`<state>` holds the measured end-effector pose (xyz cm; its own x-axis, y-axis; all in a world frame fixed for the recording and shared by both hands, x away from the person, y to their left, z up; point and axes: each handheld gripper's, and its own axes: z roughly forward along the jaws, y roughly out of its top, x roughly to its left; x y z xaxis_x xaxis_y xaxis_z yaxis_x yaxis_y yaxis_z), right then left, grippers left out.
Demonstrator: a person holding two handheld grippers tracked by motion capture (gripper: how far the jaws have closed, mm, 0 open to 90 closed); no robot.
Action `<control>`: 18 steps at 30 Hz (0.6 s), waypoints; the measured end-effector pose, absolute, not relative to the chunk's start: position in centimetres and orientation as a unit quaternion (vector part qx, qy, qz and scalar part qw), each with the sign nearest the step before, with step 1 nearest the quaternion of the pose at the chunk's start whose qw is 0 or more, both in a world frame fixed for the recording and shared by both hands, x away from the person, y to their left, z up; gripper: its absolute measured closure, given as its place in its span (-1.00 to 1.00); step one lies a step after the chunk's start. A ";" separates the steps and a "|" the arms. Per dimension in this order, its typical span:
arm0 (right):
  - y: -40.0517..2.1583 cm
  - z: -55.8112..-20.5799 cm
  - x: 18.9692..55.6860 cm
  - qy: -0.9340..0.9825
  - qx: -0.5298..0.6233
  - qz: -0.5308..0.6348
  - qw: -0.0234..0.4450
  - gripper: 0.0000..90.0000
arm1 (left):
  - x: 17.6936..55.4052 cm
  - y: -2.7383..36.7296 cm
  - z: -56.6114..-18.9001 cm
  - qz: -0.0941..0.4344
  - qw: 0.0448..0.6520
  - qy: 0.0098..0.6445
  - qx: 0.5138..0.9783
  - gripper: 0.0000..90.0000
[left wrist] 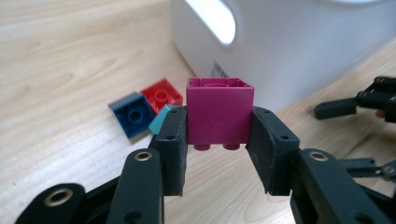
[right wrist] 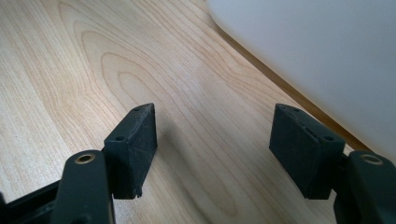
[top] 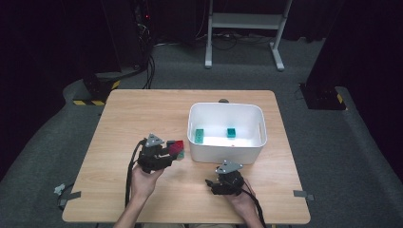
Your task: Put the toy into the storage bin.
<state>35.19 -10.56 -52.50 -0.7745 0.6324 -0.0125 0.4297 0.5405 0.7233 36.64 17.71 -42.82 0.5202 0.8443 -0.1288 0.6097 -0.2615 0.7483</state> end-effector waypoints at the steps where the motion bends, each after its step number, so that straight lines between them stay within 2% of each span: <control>1: -10.6 -52.5 35.2 0.867 0.306 0.369 0.137 -0.29 | 36.7 17.7 -42.5 0.150 0.392 0.464 0.780 0.30; 18: -10.6 -52.5 35.2 0.867 0.306 0.368 0.138 -0.29 | 38.5 17.2 -37.5 0.139 0.429 0.433 0.780 0.30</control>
